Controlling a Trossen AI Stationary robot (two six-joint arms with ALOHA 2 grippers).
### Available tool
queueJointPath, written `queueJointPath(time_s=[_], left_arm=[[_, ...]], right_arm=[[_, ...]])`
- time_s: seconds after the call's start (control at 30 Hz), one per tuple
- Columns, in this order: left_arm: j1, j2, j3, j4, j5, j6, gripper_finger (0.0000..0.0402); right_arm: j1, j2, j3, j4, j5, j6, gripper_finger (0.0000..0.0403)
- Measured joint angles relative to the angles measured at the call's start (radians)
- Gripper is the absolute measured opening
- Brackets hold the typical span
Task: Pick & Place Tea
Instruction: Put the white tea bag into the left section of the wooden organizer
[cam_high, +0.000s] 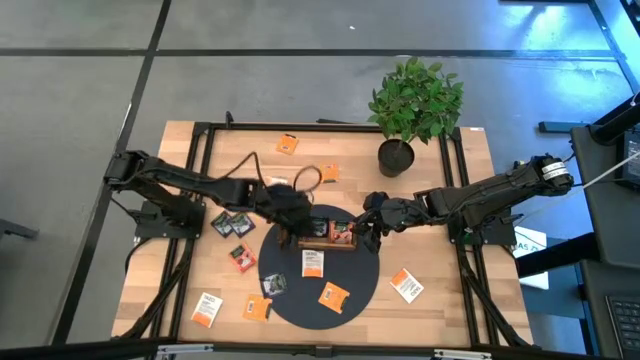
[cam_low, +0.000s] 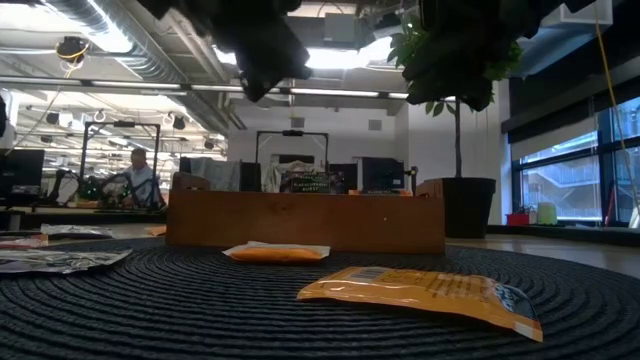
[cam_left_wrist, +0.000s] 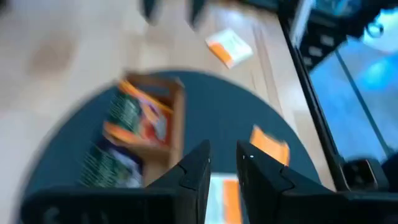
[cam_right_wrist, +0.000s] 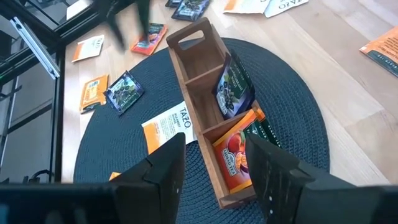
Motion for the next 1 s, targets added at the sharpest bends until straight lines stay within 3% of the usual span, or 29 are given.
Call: queueJointPath(time_s=[0.23, 0.5, 0.83, 1.0], left_arm=[[-0.155, 0.001, -0.001, -0.004, -0.173, -0.108, 0.0073], [-0.276, 0.125, -0.001, 0.014, -0.365, -0.247, 0.0073], [-0.308, 0.333, -0.001, 0.034, -0.352, -0.362, 0.0073], [-0.314, 0.388, -0.001, 0.037, -0.323, -0.364, 0.0073]], right_arm=[[0.002, 0.000, 0.000, 0.030, -0.008, 0.043, 0.0169], [0.003, 0.000, 0.000, 0.066, -0.009, 0.139, 0.0169], [0.011, 0.000, 0.000, 0.071, -0.008, 0.310, 0.0169], [0.040, 0.000, 0.000, 0.118, -0.007, 0.316, 0.0169]])
